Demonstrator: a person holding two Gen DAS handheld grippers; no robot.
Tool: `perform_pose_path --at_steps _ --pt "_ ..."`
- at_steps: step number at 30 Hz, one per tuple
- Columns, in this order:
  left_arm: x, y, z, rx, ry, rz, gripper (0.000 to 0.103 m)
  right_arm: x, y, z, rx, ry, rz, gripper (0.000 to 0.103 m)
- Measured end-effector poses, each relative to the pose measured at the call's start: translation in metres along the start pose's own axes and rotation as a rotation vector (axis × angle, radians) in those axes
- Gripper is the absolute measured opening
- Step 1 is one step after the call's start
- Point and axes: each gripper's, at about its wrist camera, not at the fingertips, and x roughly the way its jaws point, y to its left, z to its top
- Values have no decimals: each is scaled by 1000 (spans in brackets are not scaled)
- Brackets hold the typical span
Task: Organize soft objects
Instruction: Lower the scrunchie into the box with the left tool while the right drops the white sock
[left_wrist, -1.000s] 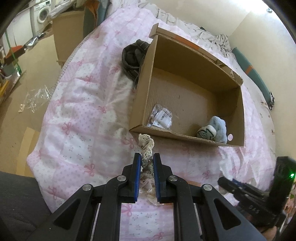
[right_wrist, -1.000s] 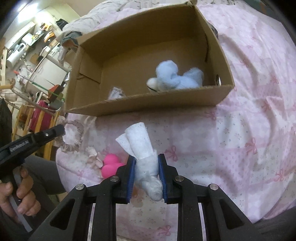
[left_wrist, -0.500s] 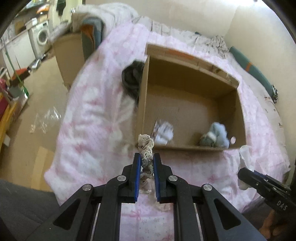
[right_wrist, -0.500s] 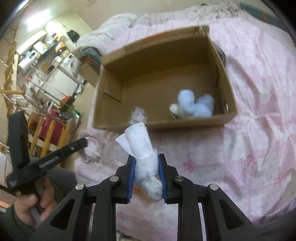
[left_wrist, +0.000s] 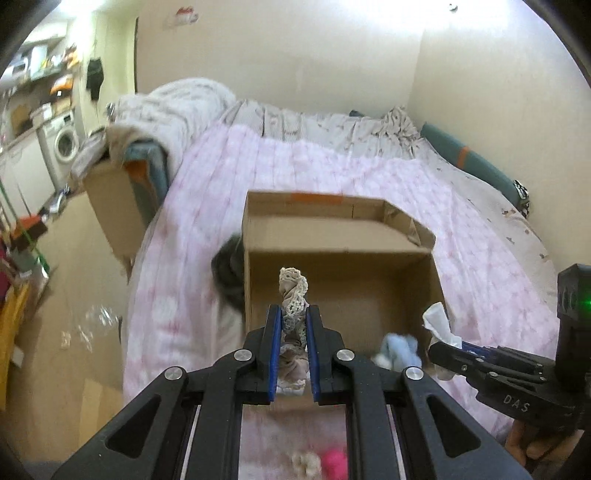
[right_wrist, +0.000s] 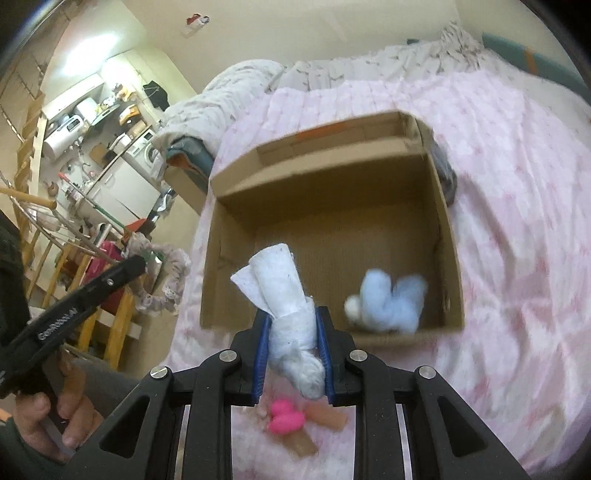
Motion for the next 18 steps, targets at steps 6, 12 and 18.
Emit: perform_pose_path --at_steps 6,12,18 --pt "35 -12 16 43 1 12 12 26 -15 24 21 4 -6 26" --pt "80 -13 -2 47 78 -13 12 55 -33 15 86 63 3 26" --pt "103 -14 -16 19 122 -40 12 71 -29 7 36 97 6 26"
